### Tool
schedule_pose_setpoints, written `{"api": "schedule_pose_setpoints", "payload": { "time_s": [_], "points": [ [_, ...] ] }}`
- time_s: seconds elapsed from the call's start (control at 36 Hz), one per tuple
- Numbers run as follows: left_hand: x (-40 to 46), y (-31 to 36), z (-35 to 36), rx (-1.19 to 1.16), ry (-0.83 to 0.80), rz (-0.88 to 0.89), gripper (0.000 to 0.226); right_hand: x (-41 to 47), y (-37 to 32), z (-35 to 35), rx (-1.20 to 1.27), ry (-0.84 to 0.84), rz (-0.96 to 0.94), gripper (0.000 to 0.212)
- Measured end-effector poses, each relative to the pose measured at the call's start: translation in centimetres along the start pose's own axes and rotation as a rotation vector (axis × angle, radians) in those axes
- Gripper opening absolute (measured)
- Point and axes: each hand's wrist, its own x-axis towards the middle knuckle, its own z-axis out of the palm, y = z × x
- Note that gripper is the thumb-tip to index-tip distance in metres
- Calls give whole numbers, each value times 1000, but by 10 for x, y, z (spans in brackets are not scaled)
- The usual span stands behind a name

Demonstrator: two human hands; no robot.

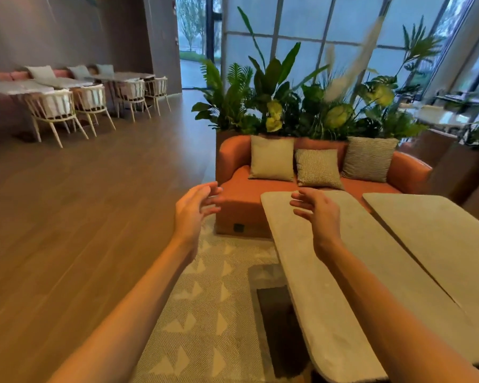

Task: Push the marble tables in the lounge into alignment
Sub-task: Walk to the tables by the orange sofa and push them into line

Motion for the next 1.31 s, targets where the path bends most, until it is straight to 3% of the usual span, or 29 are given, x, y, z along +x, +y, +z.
{"api": "schedule_pose_setpoints", "payload": {
  "time_s": [0.31,0.69,0.89,1.14,1.31],
  "points": [
    [215,-50,54,20,-200,-72,26,167,30,51,14,195,35,26],
    [494,-150,146,116,-394,-139,28,433,97,111,122,298,32,13],
    [600,-204,196,165,-535,-227,26,511,133,116,72,465,97,20],
    [686,-323,260,226,-897,-368,22,563,206,131,-18,789,183,17],
    [703,-421,268,443,-1200,-444,22,552,275,159,-28,1059,342,20]
  ]
}}
